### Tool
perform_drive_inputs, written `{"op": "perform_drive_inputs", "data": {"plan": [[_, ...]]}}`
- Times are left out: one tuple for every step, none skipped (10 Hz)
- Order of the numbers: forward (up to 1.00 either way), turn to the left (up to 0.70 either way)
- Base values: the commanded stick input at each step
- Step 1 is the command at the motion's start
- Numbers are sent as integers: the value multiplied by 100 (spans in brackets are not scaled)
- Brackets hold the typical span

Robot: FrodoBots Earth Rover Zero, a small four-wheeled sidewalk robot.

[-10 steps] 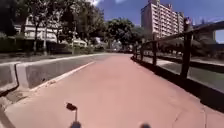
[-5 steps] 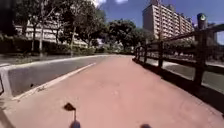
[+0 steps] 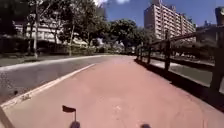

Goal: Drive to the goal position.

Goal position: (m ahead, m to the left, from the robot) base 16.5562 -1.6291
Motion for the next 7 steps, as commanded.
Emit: {"op": "perform_drive_inputs", "data": {"plan": [[85,-7],[85,-34],[85,-33],[85,-22],[85,0],[85,0],[85,0]]}}
